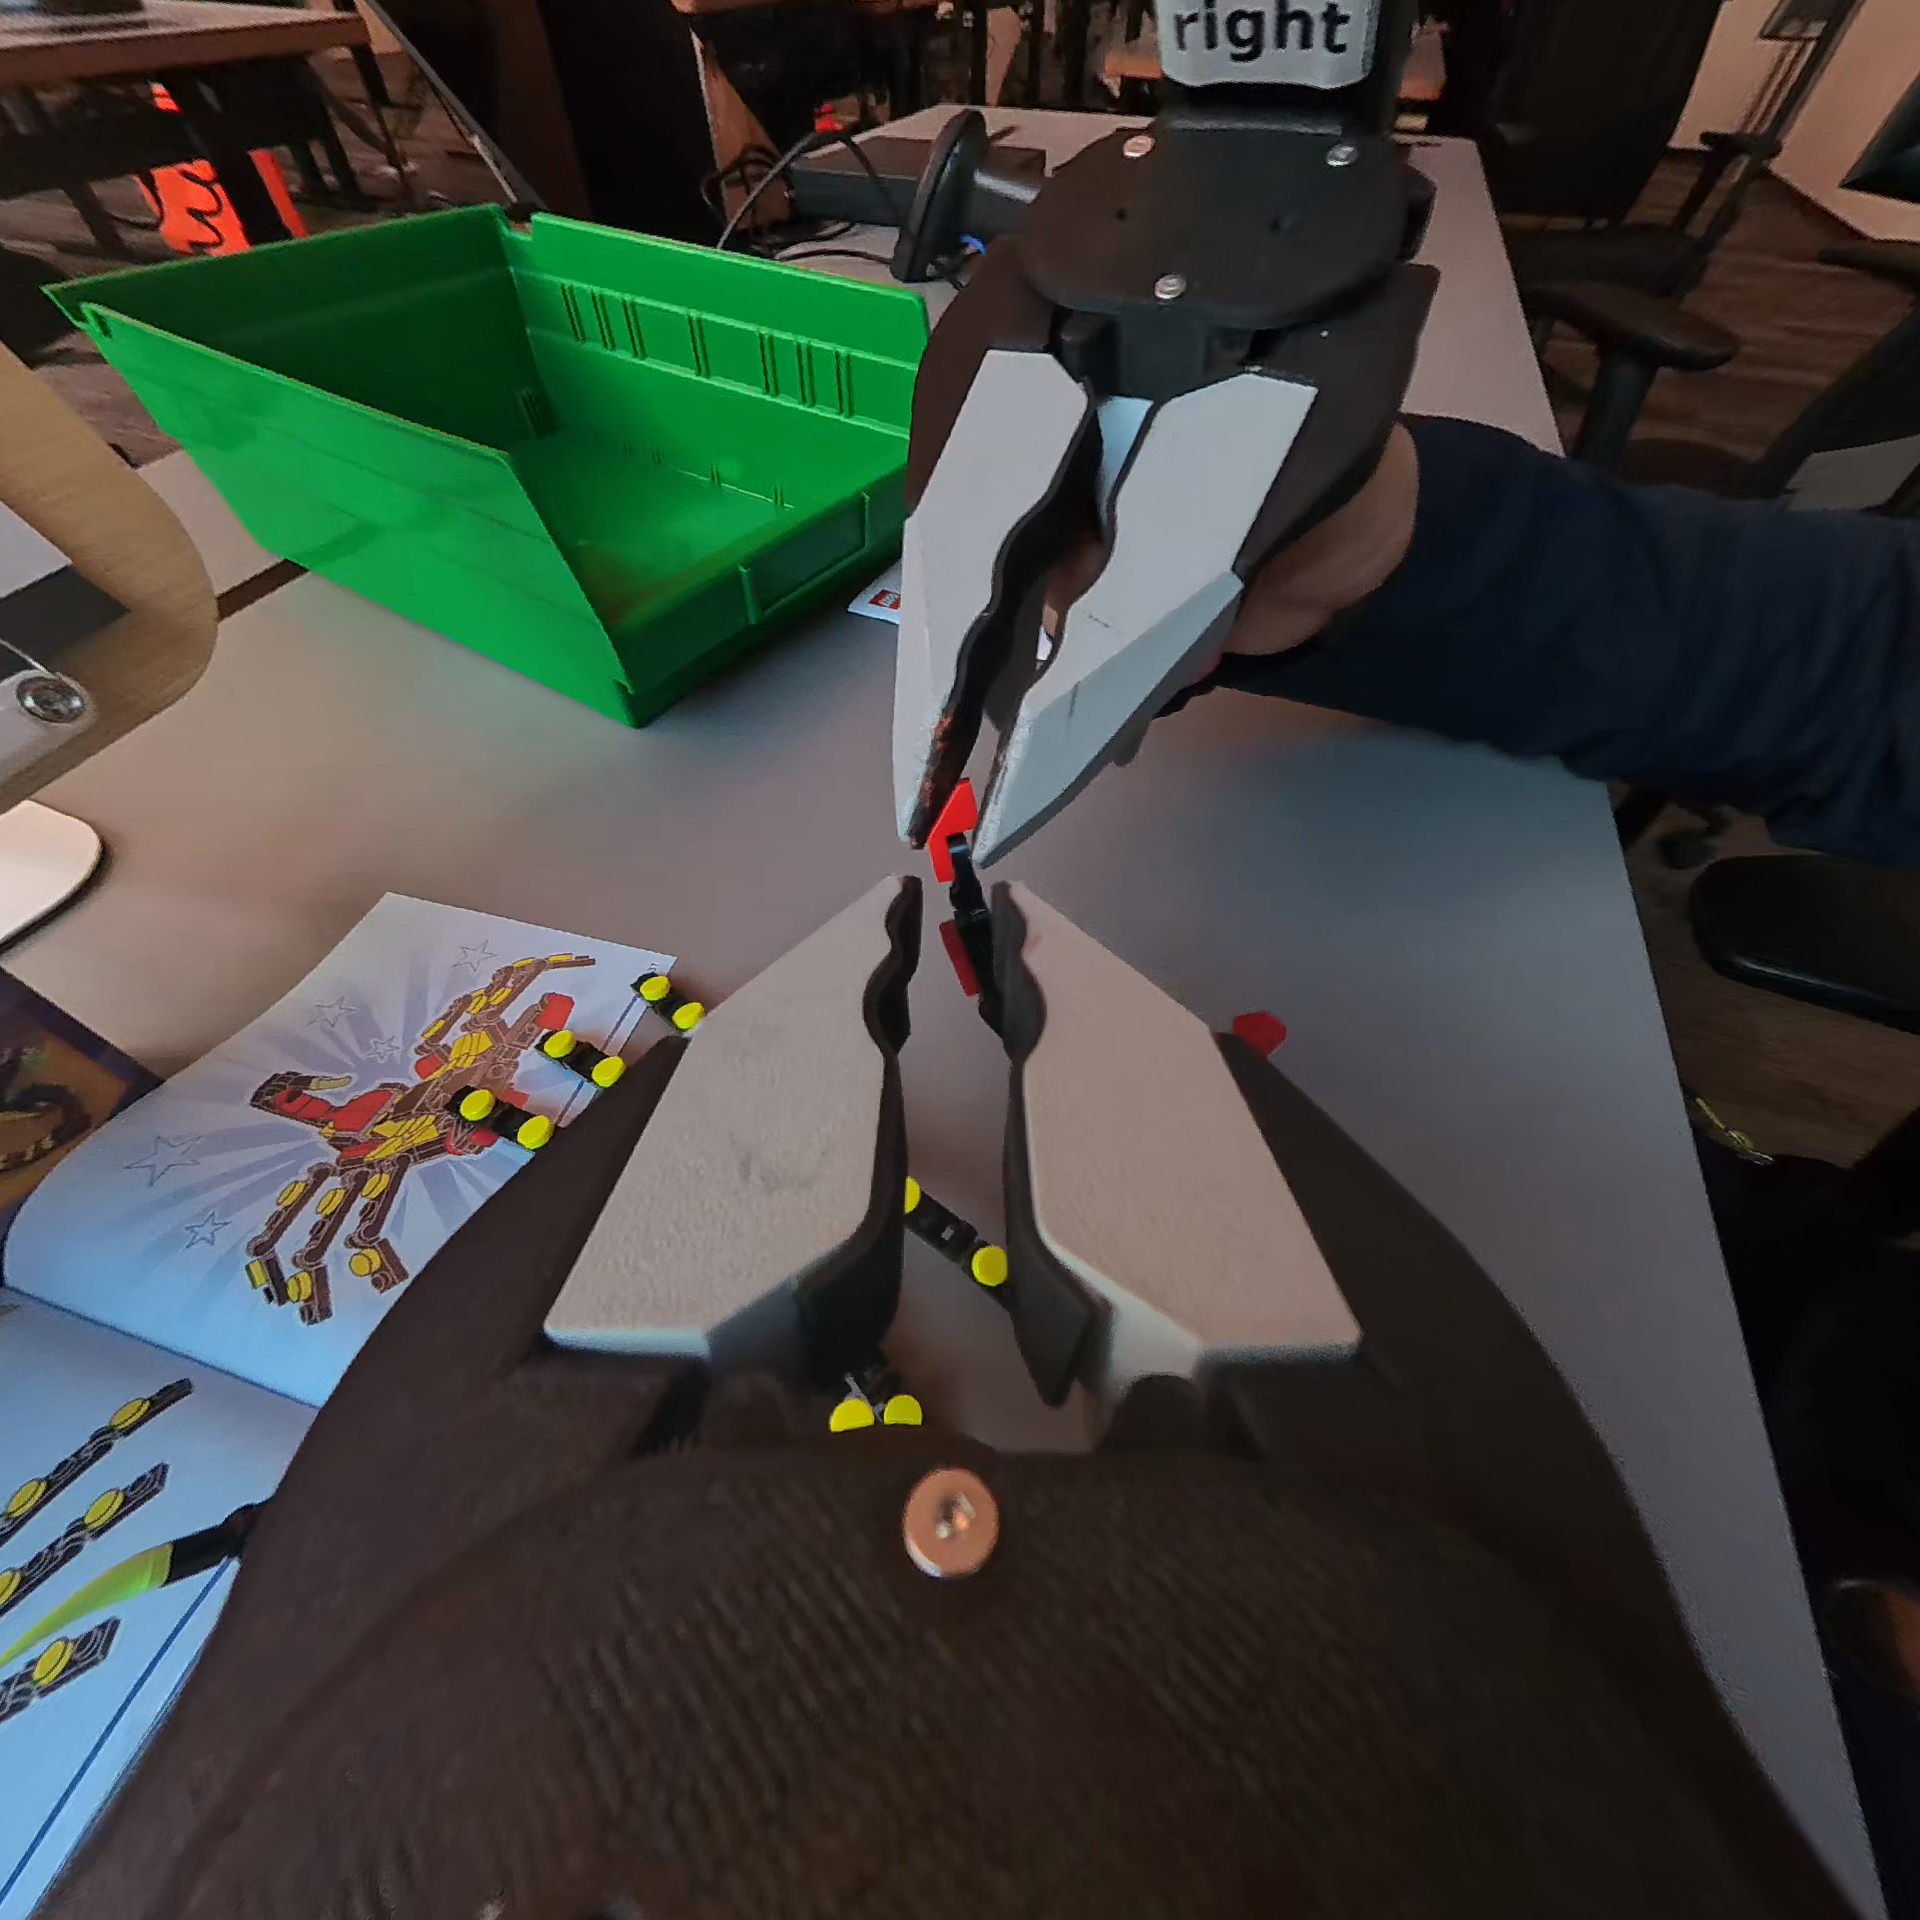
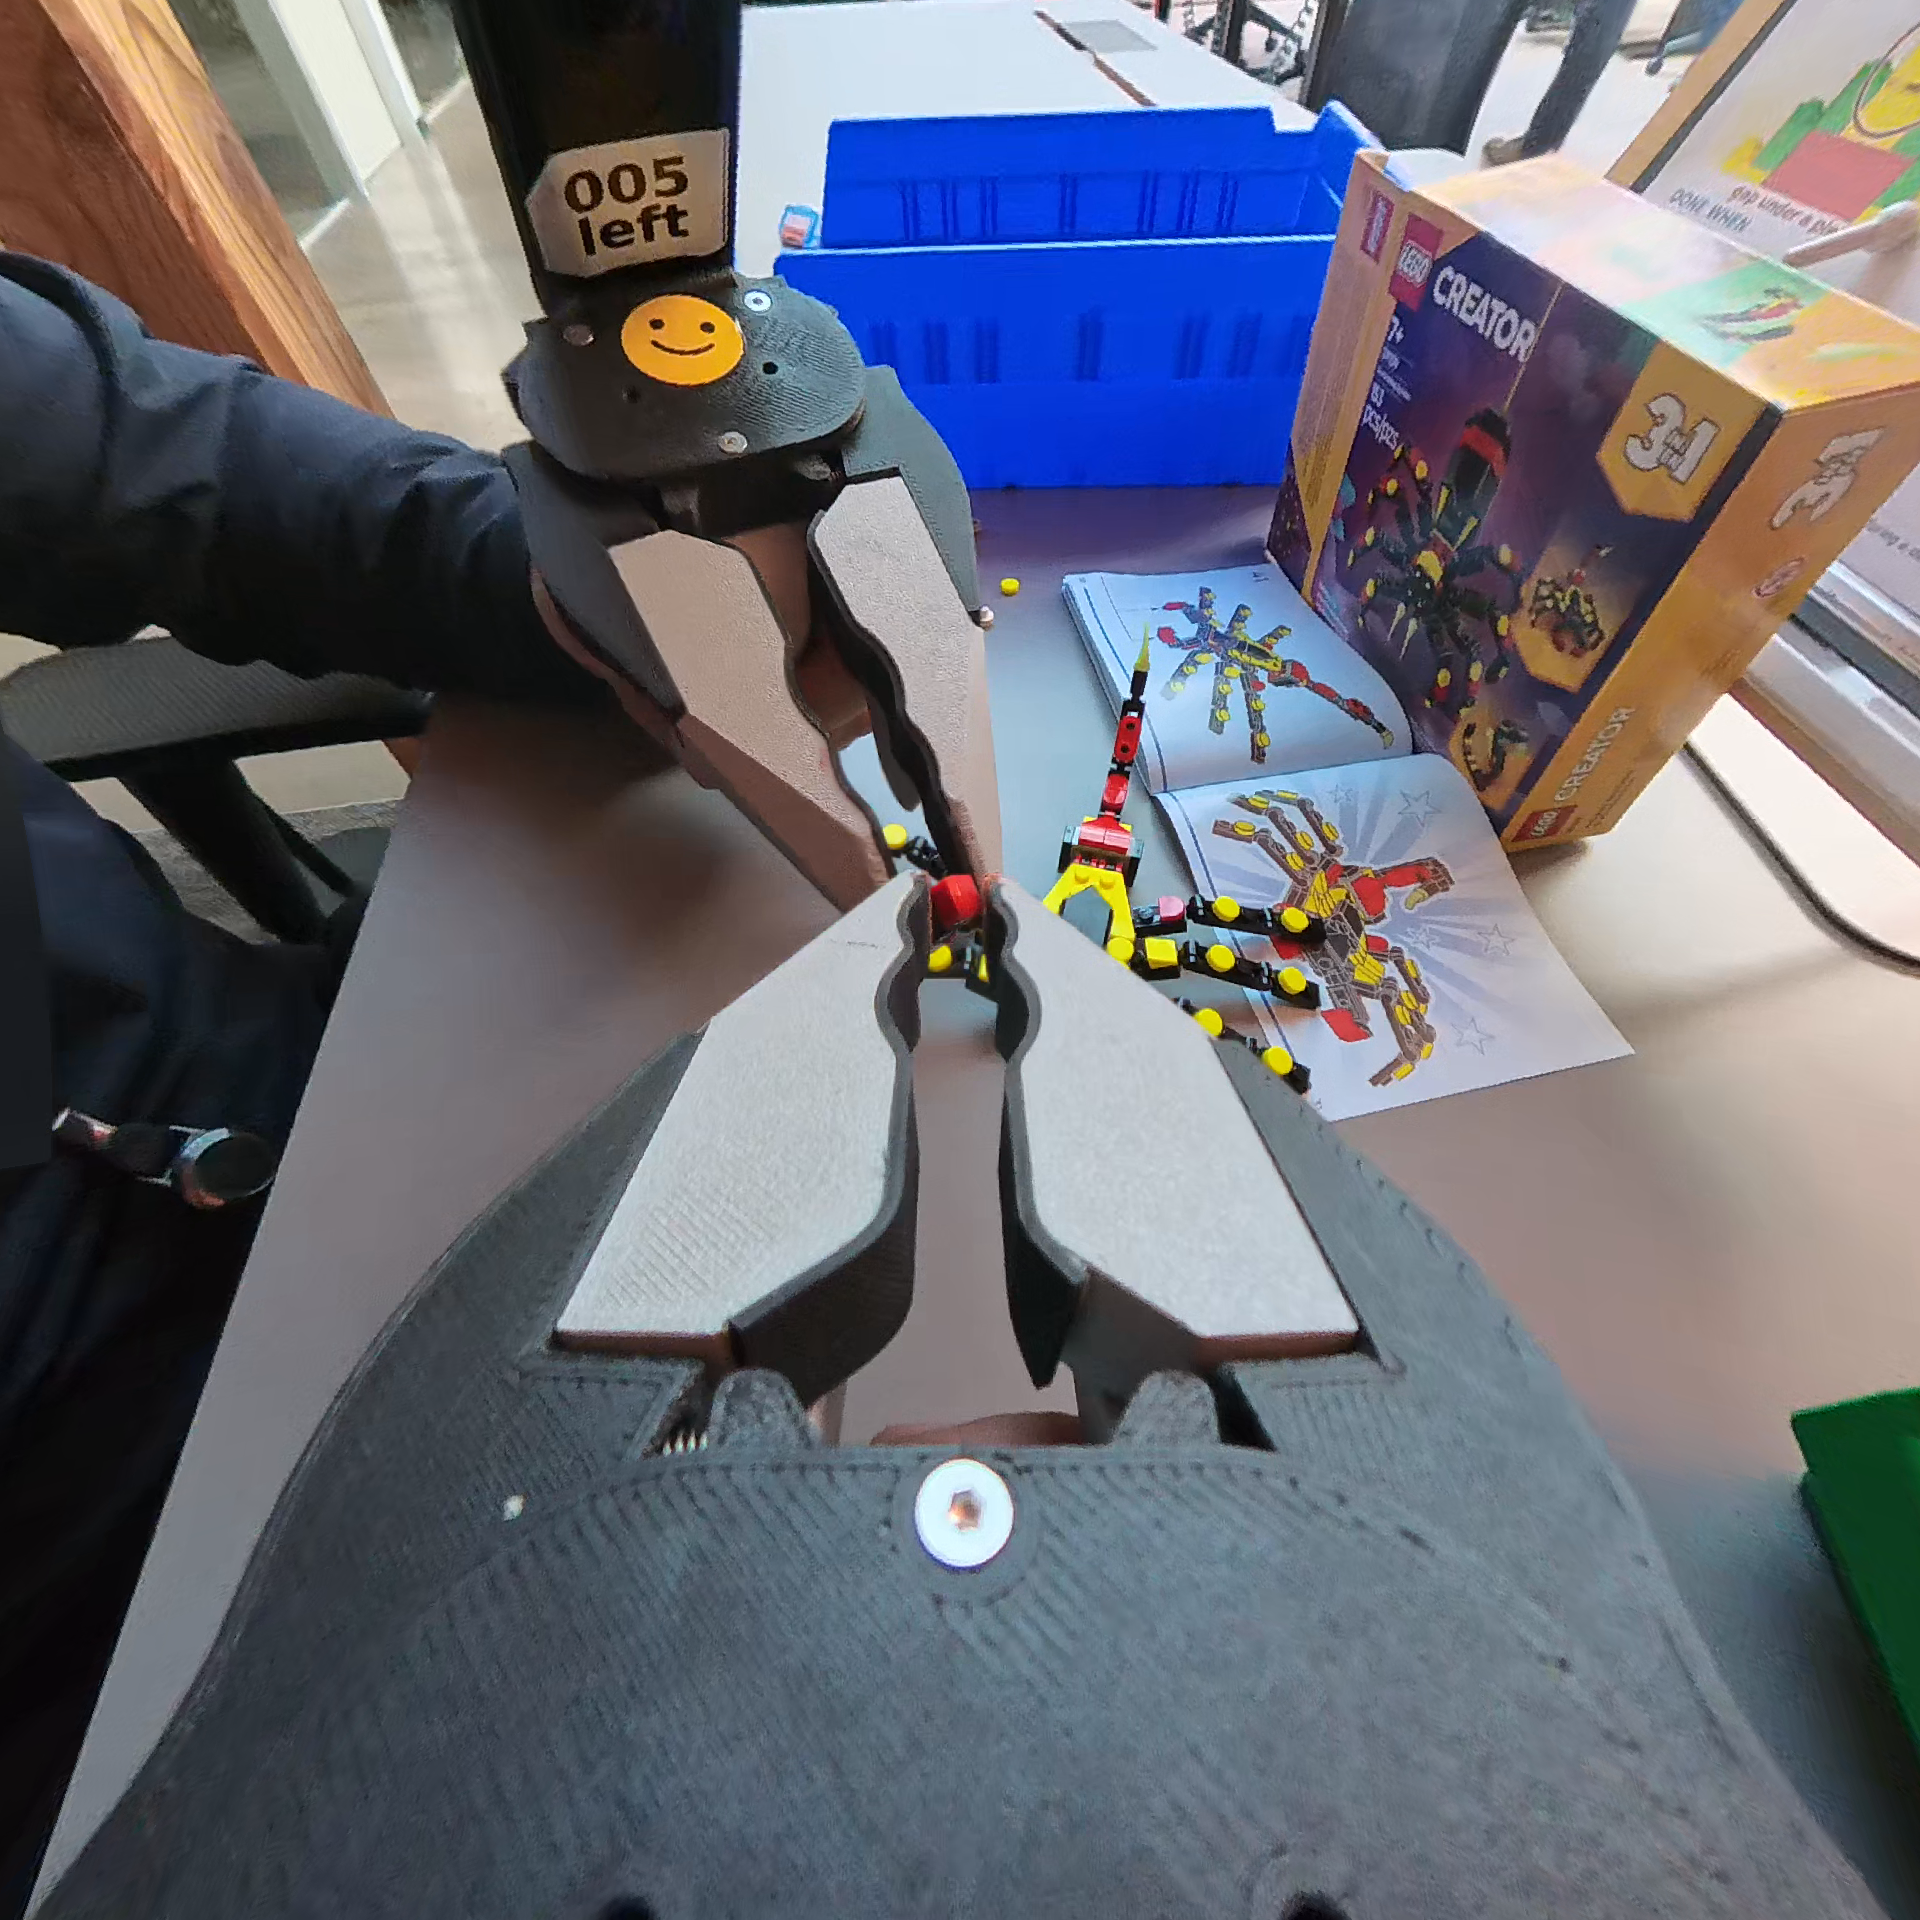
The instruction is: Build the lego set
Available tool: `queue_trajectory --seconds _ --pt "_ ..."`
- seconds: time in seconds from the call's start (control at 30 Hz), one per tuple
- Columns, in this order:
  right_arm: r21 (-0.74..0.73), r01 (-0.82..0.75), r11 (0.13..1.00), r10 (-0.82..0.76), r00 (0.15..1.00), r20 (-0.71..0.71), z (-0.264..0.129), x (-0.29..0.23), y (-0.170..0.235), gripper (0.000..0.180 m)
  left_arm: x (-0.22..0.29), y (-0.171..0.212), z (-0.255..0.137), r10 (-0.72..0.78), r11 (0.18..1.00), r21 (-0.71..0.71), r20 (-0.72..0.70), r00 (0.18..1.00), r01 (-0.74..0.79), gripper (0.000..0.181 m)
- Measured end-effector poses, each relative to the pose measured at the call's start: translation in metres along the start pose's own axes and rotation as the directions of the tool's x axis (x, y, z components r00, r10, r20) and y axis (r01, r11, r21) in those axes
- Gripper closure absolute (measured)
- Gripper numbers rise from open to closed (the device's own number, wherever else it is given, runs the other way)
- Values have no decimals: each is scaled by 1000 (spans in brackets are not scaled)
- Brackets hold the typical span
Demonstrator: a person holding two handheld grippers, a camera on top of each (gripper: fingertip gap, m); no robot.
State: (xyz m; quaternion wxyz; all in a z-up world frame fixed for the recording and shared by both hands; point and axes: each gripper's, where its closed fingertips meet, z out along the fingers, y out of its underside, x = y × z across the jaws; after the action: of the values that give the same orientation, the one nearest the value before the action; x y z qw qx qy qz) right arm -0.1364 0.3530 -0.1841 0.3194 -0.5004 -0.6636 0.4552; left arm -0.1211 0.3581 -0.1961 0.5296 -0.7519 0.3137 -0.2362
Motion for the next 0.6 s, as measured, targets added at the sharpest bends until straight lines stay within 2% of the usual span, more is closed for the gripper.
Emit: queue_trajectory --seconds 0.23,0.6 --pt "-19 0 1000 -1 999 -39 3 4 2 173 -5 4 1 -1 1000 -9 31 1000 1 177" --pt "47 142 989 -146 987 73 -9 -21 -8 174 20 -7 -6 -31 998 57 -165 986 40 178"
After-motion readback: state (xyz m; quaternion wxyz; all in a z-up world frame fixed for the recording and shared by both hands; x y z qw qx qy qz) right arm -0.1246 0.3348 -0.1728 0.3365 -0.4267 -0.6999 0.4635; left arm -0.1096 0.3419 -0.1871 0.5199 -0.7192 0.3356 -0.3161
